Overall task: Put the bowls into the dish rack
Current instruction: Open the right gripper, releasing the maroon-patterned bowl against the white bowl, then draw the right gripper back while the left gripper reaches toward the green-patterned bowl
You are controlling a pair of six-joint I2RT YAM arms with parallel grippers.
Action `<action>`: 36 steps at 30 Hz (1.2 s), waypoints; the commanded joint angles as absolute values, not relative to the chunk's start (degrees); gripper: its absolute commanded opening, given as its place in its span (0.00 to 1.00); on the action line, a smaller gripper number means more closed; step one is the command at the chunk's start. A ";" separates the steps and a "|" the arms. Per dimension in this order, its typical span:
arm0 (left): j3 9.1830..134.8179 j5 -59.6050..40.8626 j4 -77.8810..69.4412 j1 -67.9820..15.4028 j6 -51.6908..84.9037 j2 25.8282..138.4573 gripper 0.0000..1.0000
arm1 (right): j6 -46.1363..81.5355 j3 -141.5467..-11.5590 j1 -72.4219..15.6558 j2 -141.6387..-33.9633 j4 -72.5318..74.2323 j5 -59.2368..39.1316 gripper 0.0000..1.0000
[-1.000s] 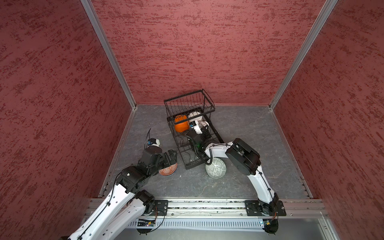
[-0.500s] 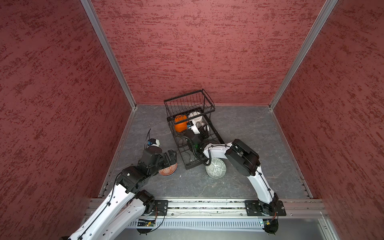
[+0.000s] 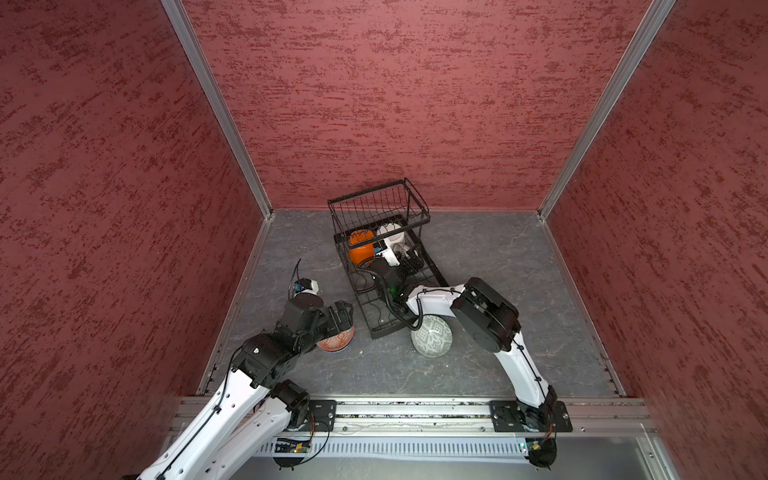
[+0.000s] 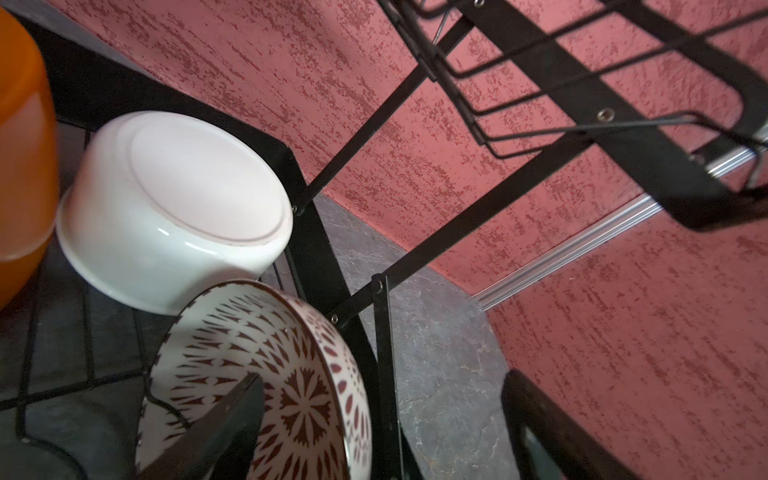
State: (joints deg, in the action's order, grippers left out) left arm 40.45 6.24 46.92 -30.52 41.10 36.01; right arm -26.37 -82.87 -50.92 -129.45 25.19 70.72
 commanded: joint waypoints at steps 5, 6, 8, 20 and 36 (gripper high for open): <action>40.34 5.89 47.79 -29.95 40.25 35.46 1.00 | -10.56 -84.55 -50.98 -124.00 7.79 65.13 0.99; 40.51 5.94 47.96 -29.97 40.26 35.42 1.00 | -8.85 -84.48 -50.97 -123.54 6.27 64.36 0.99; 40.86 6.10 48.30 -29.89 40.25 35.06 1.00 | -5.92 -84.33 -50.97 -122.66 3.35 63.11 0.99; 42.00 5.89 49.24 -29.79 40.17 34.53 0.99 | 4.11 -79.90 -50.88 -115.36 -4.62 56.31 0.99; 43.48 1.56 46.22 -30.04 39.55 41.73 0.99 | 18.60 -72.99 -48.02 -98.64 -20.58 40.41 0.99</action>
